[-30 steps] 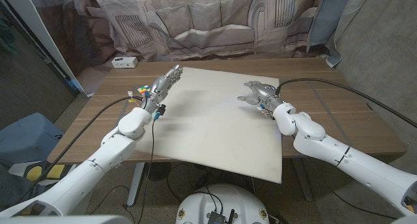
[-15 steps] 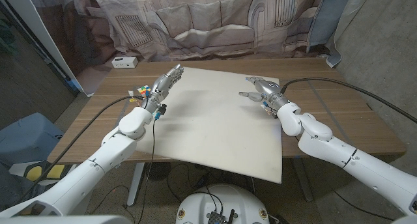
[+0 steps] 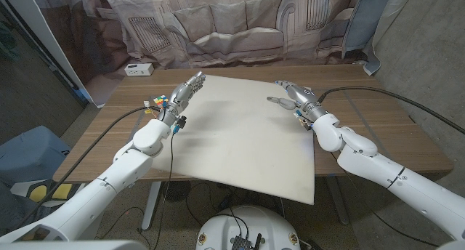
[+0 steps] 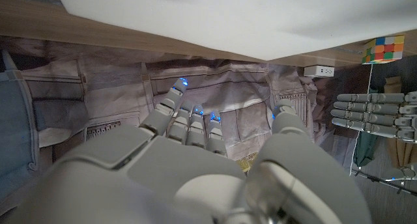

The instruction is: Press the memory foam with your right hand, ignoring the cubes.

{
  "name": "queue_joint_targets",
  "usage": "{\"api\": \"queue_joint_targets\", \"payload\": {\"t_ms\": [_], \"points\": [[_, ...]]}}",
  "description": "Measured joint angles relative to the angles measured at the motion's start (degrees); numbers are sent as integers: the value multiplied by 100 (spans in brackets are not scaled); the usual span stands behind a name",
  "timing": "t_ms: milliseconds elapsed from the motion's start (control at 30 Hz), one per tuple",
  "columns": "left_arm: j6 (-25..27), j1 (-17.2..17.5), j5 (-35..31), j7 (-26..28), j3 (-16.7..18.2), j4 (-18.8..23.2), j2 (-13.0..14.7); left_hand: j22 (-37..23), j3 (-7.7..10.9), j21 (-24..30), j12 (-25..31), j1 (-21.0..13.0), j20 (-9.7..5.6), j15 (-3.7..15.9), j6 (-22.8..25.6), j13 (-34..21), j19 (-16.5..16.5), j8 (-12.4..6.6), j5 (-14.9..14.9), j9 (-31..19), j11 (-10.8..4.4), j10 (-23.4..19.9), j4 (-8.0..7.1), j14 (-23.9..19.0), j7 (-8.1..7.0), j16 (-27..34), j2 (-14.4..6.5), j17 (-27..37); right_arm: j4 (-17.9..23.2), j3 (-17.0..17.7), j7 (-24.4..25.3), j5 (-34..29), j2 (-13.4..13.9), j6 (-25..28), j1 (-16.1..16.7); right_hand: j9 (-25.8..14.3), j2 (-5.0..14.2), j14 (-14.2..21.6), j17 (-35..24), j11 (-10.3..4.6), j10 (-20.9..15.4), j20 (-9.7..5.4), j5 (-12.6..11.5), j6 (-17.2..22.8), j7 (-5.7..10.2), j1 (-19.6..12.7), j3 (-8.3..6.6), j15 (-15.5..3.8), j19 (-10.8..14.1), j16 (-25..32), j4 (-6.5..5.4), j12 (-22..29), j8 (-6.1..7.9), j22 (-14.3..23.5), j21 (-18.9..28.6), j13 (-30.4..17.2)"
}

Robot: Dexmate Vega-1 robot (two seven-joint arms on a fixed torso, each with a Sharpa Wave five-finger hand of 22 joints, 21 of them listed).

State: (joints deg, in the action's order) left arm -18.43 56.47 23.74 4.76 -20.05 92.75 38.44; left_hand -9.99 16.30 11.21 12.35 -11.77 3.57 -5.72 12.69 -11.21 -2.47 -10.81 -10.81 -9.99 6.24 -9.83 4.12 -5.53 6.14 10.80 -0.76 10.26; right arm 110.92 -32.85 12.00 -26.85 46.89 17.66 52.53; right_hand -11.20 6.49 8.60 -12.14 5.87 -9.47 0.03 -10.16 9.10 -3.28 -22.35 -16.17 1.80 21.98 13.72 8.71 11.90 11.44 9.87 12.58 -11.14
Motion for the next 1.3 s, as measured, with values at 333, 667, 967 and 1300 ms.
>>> {"api": "queue_joint_targets", "payload": {"t_ms": [333, 667, 967, 1300], "points": [[19, -50, -20, 1, -17, 2, -11, 0, 24, 0, 0, 31, -100, 31, 32, 0, -39, 0, 0, 0, -19, -44, 24, -31, 32, 0, -31, -14, -159, 247, 255, 585, -2, -591, 121, 0, -132, 174, -27, 16, -159, -18, 21, 159, -108, 132, 112, 25, 285, 55, -111, 1, 43, 0, 45, 0], [29, -80, -32, 0, -32, -30, -23, 0, 24, 0, 0, 31, -103, 31, 32, 0, -42, 0, 0, 0, -10, -52, 24, -31, 32, 0, -31, -13, -444, 496, 367, 1334, -94, -1369, 214, 0, -174, 298, -54, 57, -262, -34, 21, 255, -135, 252, 158, 44, 415, 92, -157, 43, 68, 0, 45, 0], [29, -83, -28, -14, -29, -51, -18, 0, 24, 0, 0, 31, -83, 30, 31, 0, -22, 0, 0, 0, -10, -52, 23, -31, 32, 0, -30, -13, -644, 690, 475, 1847, -223, -1854, 305, 0, -196, 298, -54, 119, -324, -11, 21, 350, -142, 274, 158, 44, 393, 92, -157, 43, 68, 0, 45, 0], [23, -121, 9, -65, -25, -106, -14, 0, 0, 0, 0, 30, -82, 30, 31, 0, -21, 0, 0, 0, -10, -52, 47, -31, 31, 0, -30, -13, -858, 879, 448, 2477, -348, -2319, 397, 0, -196, 328, -36, 98, -425, 28, 20, 463, -131, 274, 178, 76, 476, 92, -137, 43, 112, 0, 45, 0]]}}
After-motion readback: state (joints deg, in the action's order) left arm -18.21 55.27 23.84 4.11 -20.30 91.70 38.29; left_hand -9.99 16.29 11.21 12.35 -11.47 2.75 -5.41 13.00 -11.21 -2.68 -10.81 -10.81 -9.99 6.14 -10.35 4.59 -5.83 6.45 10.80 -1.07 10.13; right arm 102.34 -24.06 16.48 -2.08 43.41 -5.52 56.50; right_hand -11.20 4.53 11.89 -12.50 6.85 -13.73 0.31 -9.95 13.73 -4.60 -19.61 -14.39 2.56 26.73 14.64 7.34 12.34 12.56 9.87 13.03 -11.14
